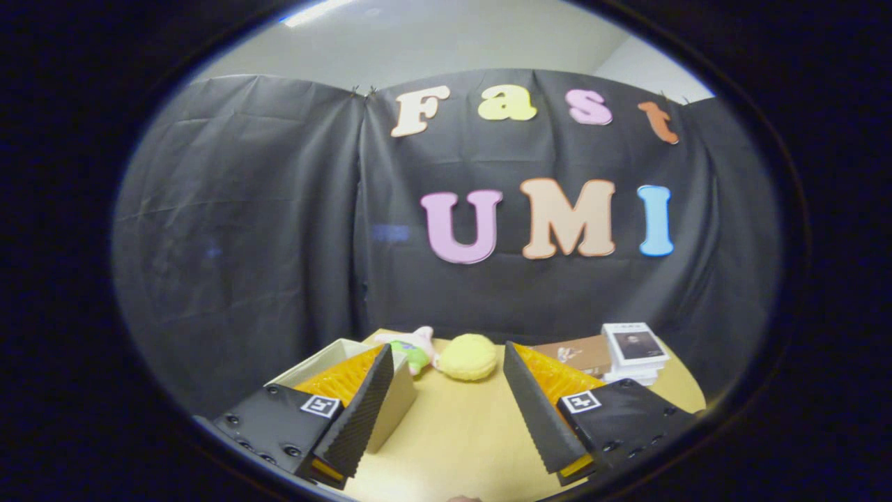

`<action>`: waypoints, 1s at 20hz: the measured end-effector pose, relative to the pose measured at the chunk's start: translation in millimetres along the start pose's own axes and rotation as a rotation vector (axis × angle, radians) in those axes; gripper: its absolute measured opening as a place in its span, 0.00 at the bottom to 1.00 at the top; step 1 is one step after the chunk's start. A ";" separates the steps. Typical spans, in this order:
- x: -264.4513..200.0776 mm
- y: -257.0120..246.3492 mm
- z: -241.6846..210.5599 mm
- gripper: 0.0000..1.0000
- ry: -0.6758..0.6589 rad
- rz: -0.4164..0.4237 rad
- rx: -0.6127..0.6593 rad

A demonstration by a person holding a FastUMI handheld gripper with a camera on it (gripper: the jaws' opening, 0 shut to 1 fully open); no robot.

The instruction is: Open the storage box then place both shoes into the box .Put the left shoe in first, then the right shoe, with the right side of both shoes facing outward in a uniform manner.

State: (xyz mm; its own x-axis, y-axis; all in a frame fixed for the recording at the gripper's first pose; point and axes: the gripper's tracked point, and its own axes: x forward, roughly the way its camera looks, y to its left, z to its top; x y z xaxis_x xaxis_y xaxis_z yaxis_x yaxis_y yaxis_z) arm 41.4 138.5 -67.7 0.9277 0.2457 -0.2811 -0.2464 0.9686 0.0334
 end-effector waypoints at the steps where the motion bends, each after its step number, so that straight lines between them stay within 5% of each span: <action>1: -10.8 -17.5 5.7 0.99 -0.024 -0.025 -0.005; 10: -82.1 -131.5 24.3 0.99 -0.154 -0.252 0.016; 20: -104.5 -162.0 25.2 0.99 -0.160 -0.292 0.049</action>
State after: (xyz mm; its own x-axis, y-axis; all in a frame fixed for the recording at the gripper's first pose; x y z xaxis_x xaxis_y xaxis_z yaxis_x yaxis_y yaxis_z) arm -8.5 -43.1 -19.6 0.9903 -0.0430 -0.1320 0.0461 0.9987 0.0212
